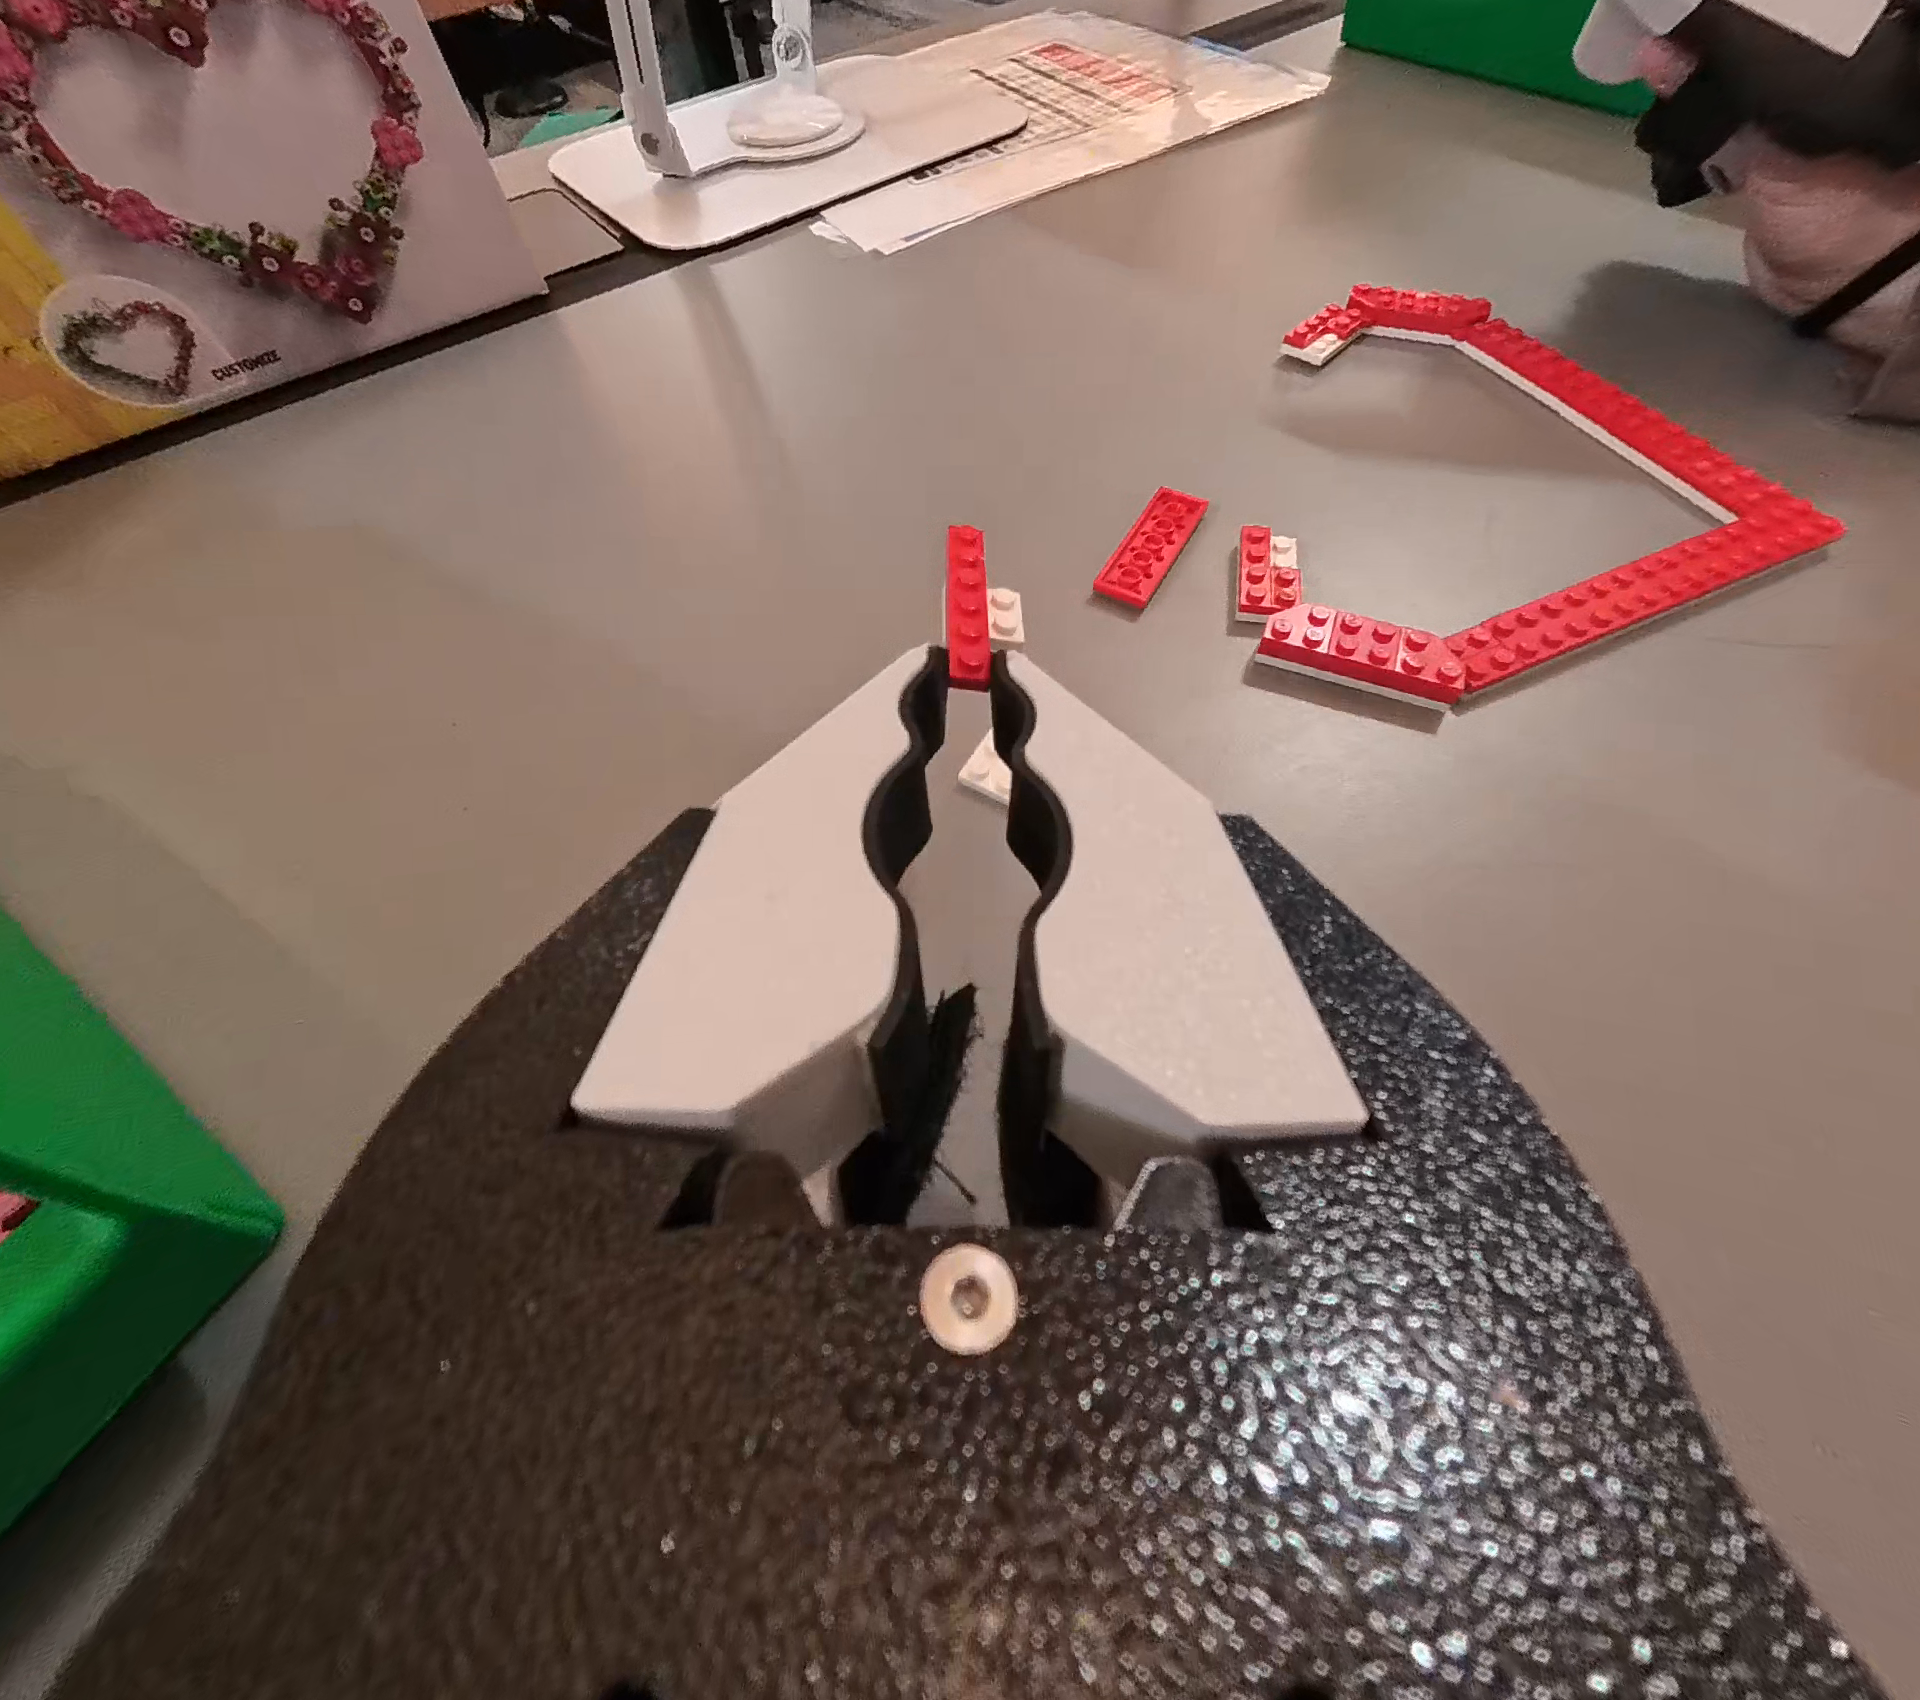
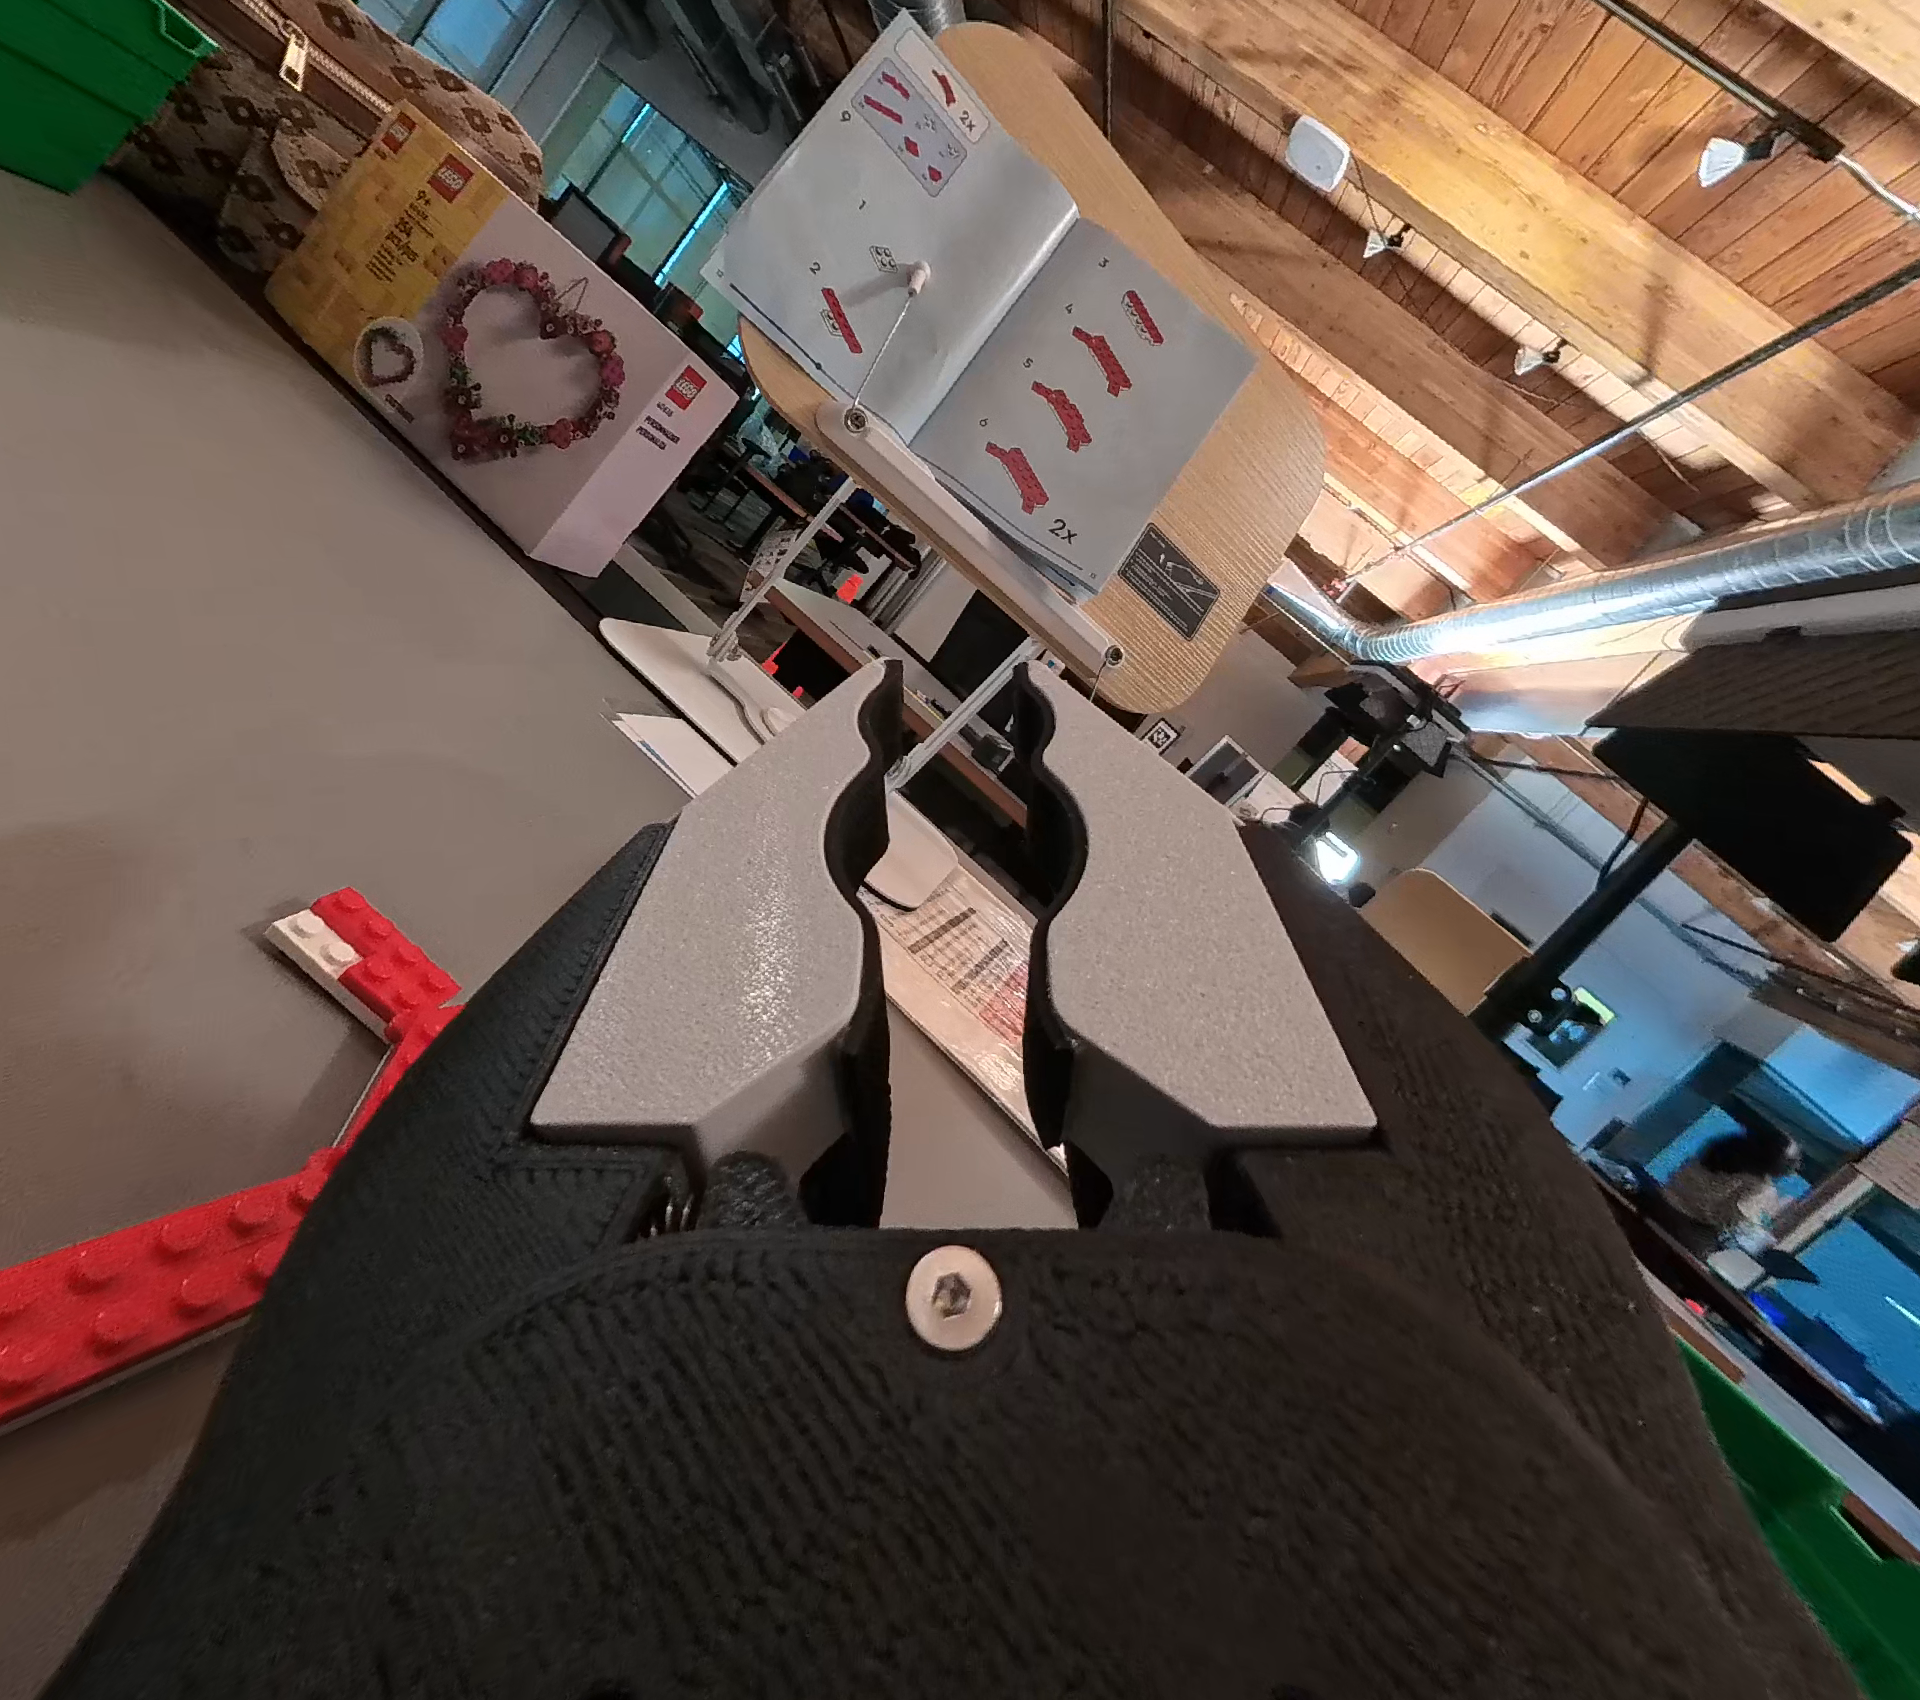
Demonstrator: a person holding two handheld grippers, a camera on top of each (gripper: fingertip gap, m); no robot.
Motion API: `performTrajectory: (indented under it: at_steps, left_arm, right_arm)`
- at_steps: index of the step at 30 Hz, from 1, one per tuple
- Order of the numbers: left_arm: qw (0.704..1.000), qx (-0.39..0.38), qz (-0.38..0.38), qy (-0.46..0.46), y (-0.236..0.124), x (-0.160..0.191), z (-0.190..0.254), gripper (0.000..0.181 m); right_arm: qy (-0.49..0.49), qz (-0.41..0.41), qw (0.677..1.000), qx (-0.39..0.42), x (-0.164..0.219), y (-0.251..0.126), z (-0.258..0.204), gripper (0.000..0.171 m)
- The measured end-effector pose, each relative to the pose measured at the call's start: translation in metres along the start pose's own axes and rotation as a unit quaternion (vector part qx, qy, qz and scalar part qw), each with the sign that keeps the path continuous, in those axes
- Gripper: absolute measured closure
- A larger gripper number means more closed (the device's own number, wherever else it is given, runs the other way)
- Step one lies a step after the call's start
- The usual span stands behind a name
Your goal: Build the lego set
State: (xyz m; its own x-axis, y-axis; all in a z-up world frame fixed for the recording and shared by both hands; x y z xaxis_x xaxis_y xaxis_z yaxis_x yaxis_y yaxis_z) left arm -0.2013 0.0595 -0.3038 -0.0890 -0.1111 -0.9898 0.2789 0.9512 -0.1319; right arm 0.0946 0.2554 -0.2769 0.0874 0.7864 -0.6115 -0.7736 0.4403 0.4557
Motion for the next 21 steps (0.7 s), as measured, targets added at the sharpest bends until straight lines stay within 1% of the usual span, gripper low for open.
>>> performTrajectory:
  at_steps: [7,11,16,21]
  left_arm:
    - [1.0,-0.008,-0.015,-0.007,0.002,0.005,-0.003,0.175]
    - [0.999,-0.013,-0.028,-0.017,0.013,0.005,-0.007,0.175]
    - [0.998,0.009,-0.057,-0.017,0.035,0.007,-0.01,0.175]
    - [0.995,0.036,-0.089,-0.014,0.042,0.015,-0.015,0.175]
  right_arm:
    - [0.003,-0.001,1.0,0.001,0.0,0.0,0.0,0.152]
    - [0.005,-0.004,1.0,0.006,0.001,0.001,0.0,0.152]
    - [0.004,-0.005,1.0,0.006,0.001,0.0,0.0,0.152]
    - [0.01,-0.006,1.0,0.009,0.002,0.0,0.001,0.152]
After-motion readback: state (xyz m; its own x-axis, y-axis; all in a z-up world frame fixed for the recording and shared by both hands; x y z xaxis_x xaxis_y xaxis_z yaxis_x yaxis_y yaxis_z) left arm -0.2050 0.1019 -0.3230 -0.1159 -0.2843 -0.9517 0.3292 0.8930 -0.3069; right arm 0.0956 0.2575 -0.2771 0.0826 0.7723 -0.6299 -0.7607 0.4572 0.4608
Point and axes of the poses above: each gripper's, where its closed fingertips meet, y out along the fingers, x out of its underside, z = x × y across the jaws, the point moved 8 cm from there along -y, back along the fingers, and after that the axes turned 14 degrees about z, right-handed, at the moved point
